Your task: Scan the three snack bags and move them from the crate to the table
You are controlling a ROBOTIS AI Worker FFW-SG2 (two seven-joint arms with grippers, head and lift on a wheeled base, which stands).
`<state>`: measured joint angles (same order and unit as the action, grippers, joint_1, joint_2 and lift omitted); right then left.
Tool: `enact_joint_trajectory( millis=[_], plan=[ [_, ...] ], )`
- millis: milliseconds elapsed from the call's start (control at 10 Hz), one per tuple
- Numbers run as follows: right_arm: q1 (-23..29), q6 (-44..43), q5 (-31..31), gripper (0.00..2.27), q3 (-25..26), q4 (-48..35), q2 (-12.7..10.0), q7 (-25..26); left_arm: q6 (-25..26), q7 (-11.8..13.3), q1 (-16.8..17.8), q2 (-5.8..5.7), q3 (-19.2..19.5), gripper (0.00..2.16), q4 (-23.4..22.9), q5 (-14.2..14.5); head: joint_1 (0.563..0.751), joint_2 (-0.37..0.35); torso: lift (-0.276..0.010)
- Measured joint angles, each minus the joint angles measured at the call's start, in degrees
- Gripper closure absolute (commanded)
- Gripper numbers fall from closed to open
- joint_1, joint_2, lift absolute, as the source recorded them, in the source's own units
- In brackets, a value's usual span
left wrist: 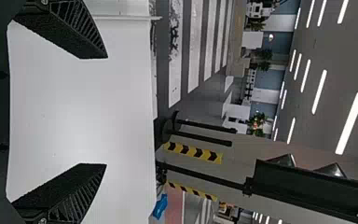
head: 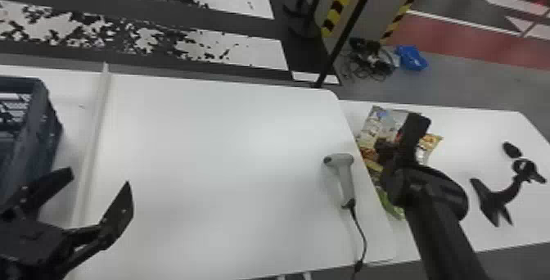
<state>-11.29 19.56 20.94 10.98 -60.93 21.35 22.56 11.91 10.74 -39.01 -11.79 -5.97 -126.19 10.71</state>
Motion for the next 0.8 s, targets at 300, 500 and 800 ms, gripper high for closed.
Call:
enact_joint_trajectory(
  millis=[300,500,800],
  plan=[
    [7.6,5.8,2.1,0.06,1.3,-14.6,0.0,2.9,0.1,-0.2,0.4,0.09,-0.5,0.03,0.0,-0.1,0.695,-0.35,-0.062],
    [14.4,11.5,5.8,0.09,3.3,-27.8,-0.6,4.0,0.2,-0.3,0.6,0.09,-0.6,0.03,0.0,-0.1,0.695,-0.35,-0.062],
    [22.8,14.5,8.8,0.09,3.5,-44.3,-2.7,3.6,0.1,-0.5,0.8,0.17,-0.9,0.03,0.0,-0.1,0.695,-0.35,-0.062]
  ],
)
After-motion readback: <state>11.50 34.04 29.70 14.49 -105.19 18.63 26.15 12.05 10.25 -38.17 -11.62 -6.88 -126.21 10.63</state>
